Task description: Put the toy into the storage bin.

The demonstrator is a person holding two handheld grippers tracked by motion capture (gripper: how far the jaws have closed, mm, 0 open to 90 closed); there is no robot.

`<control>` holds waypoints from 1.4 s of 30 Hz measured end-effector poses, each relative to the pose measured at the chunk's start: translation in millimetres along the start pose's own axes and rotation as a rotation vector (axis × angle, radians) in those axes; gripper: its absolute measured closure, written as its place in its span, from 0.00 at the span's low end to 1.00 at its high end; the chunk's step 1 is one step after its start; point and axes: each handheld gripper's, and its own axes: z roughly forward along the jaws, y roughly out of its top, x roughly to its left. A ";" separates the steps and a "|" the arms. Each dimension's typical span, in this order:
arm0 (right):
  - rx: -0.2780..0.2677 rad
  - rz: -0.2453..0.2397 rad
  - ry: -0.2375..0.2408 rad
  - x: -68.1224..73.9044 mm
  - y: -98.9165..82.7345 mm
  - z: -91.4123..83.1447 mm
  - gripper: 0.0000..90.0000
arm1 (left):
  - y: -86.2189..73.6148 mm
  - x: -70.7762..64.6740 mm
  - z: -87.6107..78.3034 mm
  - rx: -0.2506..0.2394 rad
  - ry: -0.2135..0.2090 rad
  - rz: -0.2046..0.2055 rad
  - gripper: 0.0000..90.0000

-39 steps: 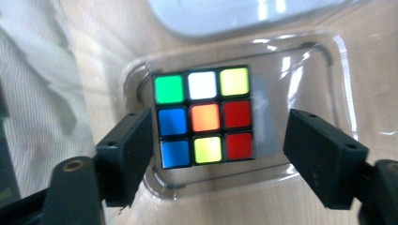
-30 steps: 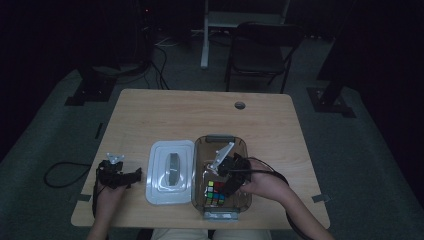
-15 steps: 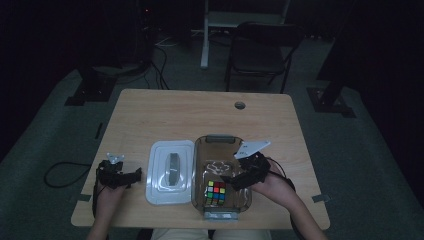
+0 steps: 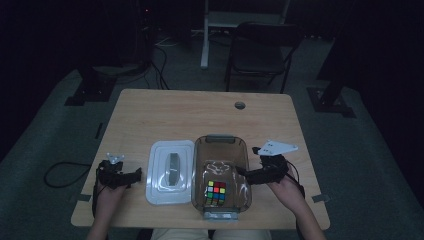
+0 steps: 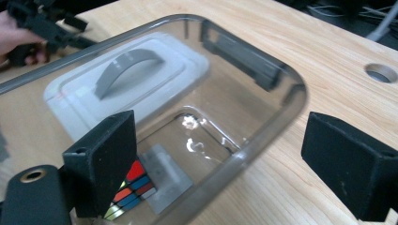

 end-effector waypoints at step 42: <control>0.059 0.184 -0.285 -51.1 -125.2 18.7 0.12 | -1.1 -1.4 -1.1 0.001 -0.004 0.002 0.01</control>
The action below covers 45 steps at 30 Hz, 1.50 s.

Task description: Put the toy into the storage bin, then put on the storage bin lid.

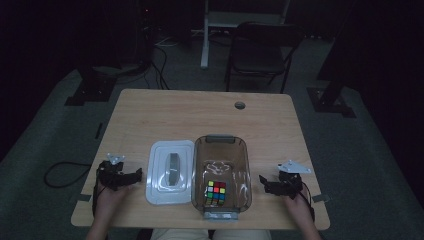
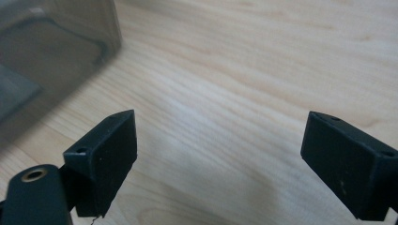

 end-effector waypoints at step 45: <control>0.106 0.060 -0.057 -3.7 -7.0 12.6 0.14 | 9.3 -1.9 -20.4 -0.028 -0.090 -0.058 0.01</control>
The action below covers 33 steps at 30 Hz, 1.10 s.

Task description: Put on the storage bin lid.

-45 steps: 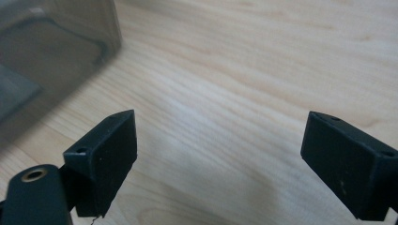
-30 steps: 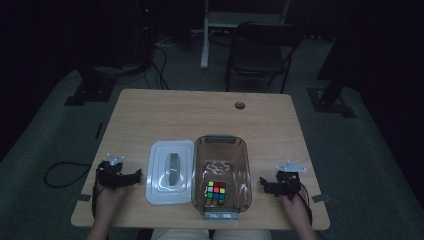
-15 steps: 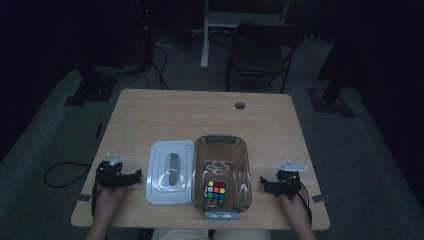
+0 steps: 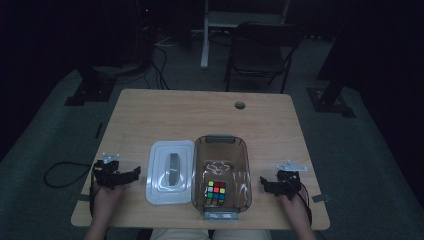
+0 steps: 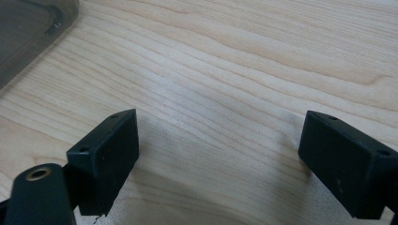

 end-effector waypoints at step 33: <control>0.000 -0.001 0.000 0.0 0.0 0.0 0.14 | 10.6 -104.0 10.4 0.012 -0.273 0.201 0.04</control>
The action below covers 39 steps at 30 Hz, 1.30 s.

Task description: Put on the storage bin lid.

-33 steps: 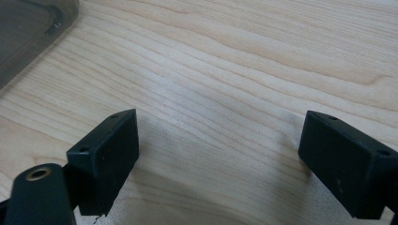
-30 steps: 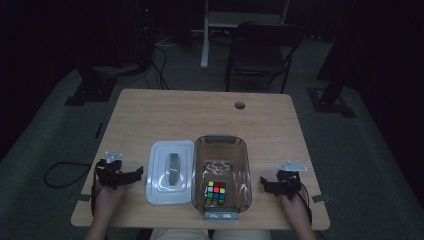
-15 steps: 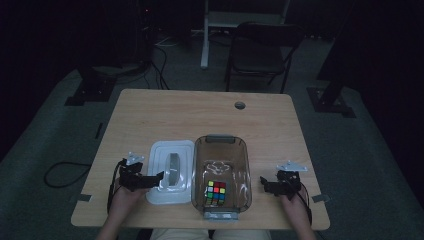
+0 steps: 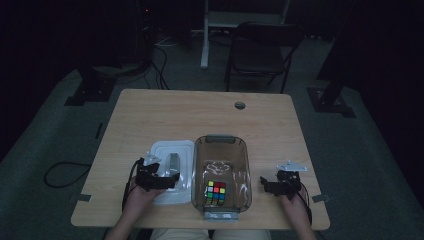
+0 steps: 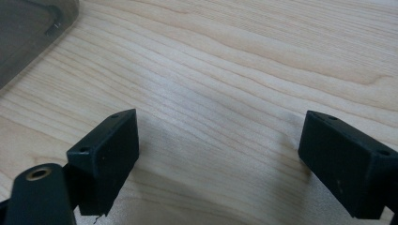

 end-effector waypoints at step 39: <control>-0.094 -0.079 0.170 31.6 8.1 -10.3 0.15 | -2.5 18.9 11.2 -0.100 -0.035 -0.092 0.77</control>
